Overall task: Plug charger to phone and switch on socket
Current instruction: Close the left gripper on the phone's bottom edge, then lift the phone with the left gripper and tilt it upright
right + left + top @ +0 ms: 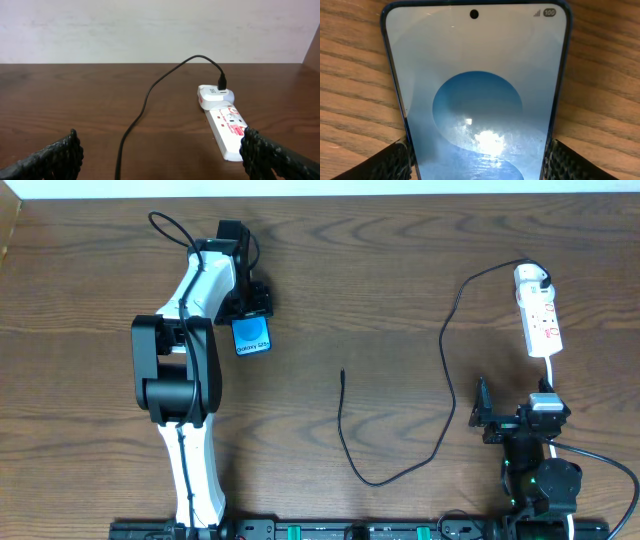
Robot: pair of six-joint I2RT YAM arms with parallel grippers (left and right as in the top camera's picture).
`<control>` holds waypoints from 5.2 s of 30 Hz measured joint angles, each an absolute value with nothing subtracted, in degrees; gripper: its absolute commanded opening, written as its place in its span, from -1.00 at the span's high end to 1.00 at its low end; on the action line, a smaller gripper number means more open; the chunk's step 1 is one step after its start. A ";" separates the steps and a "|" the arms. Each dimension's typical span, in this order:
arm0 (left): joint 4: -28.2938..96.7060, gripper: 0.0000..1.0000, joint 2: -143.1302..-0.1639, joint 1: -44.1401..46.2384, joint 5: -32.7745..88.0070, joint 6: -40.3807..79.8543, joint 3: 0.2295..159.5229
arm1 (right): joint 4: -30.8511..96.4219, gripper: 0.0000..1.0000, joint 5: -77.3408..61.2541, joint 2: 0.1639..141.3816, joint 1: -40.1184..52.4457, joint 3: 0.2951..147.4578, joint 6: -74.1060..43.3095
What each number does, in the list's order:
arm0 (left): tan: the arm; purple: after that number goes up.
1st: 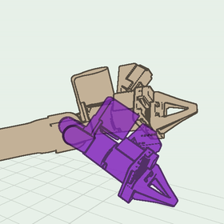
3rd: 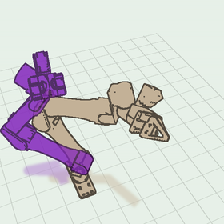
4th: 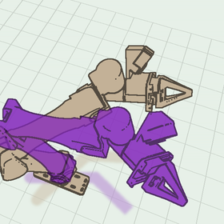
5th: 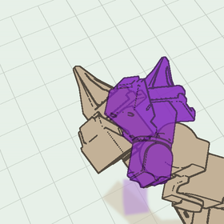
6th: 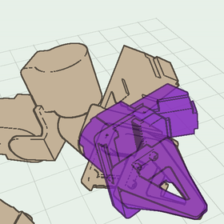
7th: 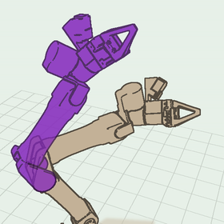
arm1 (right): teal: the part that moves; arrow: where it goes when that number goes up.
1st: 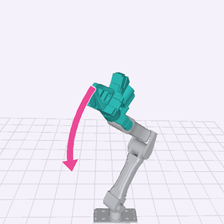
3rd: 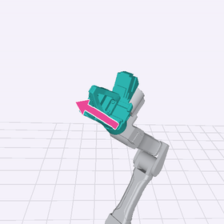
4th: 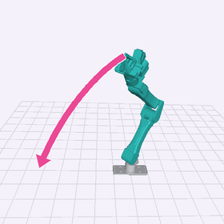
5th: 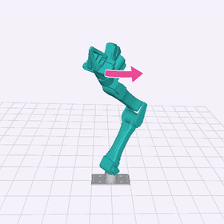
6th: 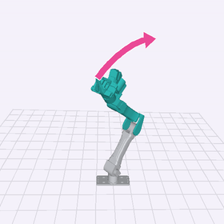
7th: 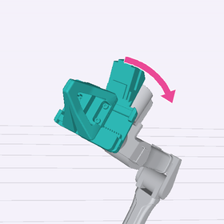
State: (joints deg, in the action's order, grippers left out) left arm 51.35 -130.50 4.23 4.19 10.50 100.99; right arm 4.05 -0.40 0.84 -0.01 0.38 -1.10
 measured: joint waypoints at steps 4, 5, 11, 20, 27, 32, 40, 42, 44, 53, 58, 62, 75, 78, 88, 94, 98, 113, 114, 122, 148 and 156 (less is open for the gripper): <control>51.37 -0.46 -130.50 4.23 4.19 10.50 101.01 | 4.05 -0.99 -0.40 0.84 -0.01 0.38 -1.10; 51.37 -0.46 -130.50 4.23 4.19 10.50 101.01 | 4.05 -0.98 -0.40 0.84 -0.01 0.38 -1.10; 51.35 -0.36 -130.50 4.23 4.19 10.50 101.01 | 4.05 -0.99 -0.40 0.84 -0.01 0.38 -1.10; 51.37 -0.05 -130.50 4.23 4.19 10.50 101.01 | 4.05 -0.99 -0.40 0.84 -0.01 0.38 -1.10; 51.37 0.55 -130.50 4.23 4.19 10.50 101.01 | 4.05 -0.98 -0.40 0.84 -0.01 0.38 -1.10; 51.37 0.85 -130.50 4.23 4.19 10.50 101.01 | 4.05 -0.99 -0.40 0.84 -0.01 0.38 -1.10; 51.35 0.85 -130.50 4.23 4.19 10.50 101.01 | 4.05 -0.99 -0.40 0.84 -0.01 0.38 -1.10; 51.35 0.86 -130.50 4.23 4.19 10.50 101.01 | 4.05 -0.99 -0.40 0.84 -0.01 0.38 -1.10; 51.35 0.85 -130.50 4.23 4.19 10.50 101.01 | 4.05 -0.99 -0.40 0.84 -0.01 0.38 -1.10; 51.27 0.85 -130.50 4.23 4.19 10.50 101.01 | 4.05 -0.99 -0.40 0.84 -0.01 0.38 -1.10; 51.31 0.85 -130.30 4.23 4.21 10.50 101.01 | 4.05 -0.99 -0.40 0.84 -0.01 0.40 -1.08; 51.35 0.85 -129.86 4.23 4.43 10.50 100.99 | 4.05 -0.99 -0.40 0.84 -0.01 0.38 -1.08; 53.34 0.86 -118.85 4.29 5.26 10.50 101.01 | 4.05 -0.98 -0.40 0.84 -0.01 0.38 -1.10; 55.31 0.86 -116.77 4.29 7.42 10.50 100.99 | 4.05 -0.99 -0.40 0.84 -0.01 0.38 -1.10; 57.78 0.85 -115.59 4.27 35.44 14.04 100.99 | 4.05 -0.98 -0.40 0.84 -0.01 0.40 -1.08; 57.60 0.86 -115.59 4.34 55.37 24.64 100.99 | 4.05 -0.98 -0.40 0.84 -0.01 0.38 -1.08; 57.74 0.86 -115.59 4.34 63.05 35.55 100.99 | 4.05 -0.98 -0.40 0.84 -0.01 0.38 -1.10; 58.08 0.86 -115.59 4.34 79.46 64.20 100.99 | 4.05 -0.98 -0.40 0.84 -0.01 0.38 -1.08; 58.08 0.85 -115.59 4.34 80.16 64.64 100.99 | 4.05 -0.98 -0.40 0.84 -0.01 0.40 -1.10; 58.08 0.86 -115.59 4.34 84.55 69.47 100.99 | 4.05 -0.98 -0.40 0.84 -0.01 0.38 -1.08; 58.08 0.86 -115.59 4.34 85.25 70.96 100.99 | 4.05 -0.98 -0.40 0.84 -0.01 0.38 -1.08; 58.08 0.86 -115.59 4.34 85.23 70.96 100.99 | 4.05 -0.99 -0.40 0.84 -0.01 0.38 -1.10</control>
